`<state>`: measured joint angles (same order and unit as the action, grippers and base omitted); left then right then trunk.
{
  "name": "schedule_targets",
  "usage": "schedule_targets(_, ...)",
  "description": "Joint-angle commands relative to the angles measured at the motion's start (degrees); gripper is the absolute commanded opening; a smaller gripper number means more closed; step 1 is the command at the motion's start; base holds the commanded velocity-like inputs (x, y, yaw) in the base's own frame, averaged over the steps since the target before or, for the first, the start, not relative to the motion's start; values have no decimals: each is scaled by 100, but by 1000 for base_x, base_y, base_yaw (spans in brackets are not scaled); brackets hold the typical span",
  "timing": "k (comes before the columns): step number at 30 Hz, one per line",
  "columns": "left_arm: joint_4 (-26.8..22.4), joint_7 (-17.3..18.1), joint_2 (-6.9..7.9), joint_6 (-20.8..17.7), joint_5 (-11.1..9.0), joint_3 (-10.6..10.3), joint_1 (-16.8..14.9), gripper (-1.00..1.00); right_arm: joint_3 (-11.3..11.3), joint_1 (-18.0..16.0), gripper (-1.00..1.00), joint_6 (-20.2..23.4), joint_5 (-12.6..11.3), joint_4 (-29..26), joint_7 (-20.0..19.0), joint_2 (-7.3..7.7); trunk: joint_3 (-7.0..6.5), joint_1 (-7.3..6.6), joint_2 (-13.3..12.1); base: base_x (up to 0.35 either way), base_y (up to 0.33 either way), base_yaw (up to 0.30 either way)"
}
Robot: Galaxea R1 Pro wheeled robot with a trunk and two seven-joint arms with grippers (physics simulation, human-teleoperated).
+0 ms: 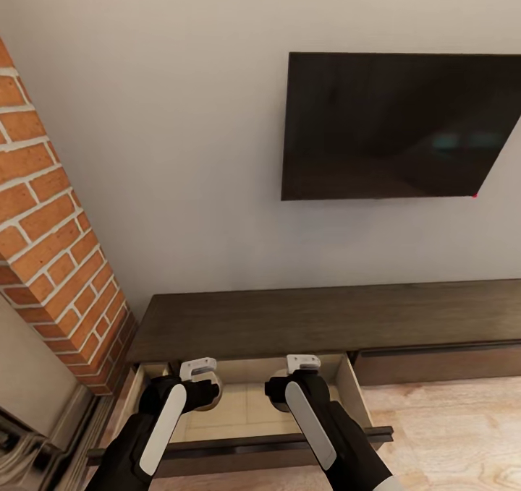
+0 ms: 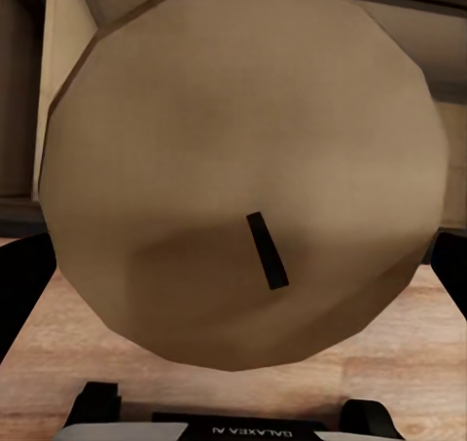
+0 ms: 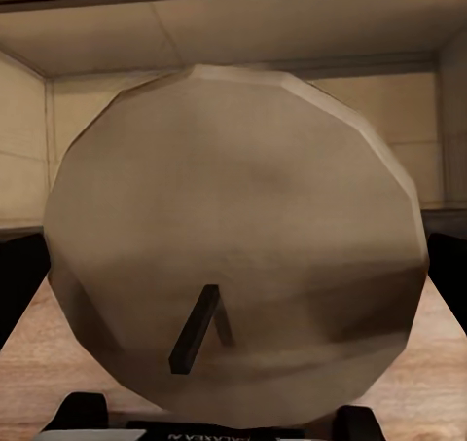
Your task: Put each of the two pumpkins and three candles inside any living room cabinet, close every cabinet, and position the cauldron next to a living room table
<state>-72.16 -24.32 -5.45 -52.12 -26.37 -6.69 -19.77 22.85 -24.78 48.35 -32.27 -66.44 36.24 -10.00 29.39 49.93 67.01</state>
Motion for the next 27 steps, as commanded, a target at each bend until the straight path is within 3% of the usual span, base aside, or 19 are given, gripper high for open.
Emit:
schedule_targets(1, 0, 3, 0, 0, 2, 0, 0, -100, -1, 0, -100, -1, 2, 0, -1, 0, 18, 23, 42, 0, 0, 0)
schedule_targets(5, 0, 18, 6, 0, -3, 1, 0, -100, 0, 0, -100, -28, 1, 8, -9, 0, 90, 110, 202, 0, 0, 0)
schedule_targets(9, 105, 22, 8, 20, -2, -3, 0, -100, 7, 0, -100, -339, -11, 29, -16, 0, 162, 198, 363, 0, 0, 0)
schedule_targets(16, 508, 1, 6, 580, 14, -8, 0, -100, 26, 0, -100, -479, 15, 160, -37, 0, 288, 352, 643, 0, 0, 0)
schedule_targets(27, 544, -3, 0, 641, 52, -22, 0, -100, 35, 0, -100, -790, 24, 271, -48, 0, 467, 572, 1044, 0, 0, 0)
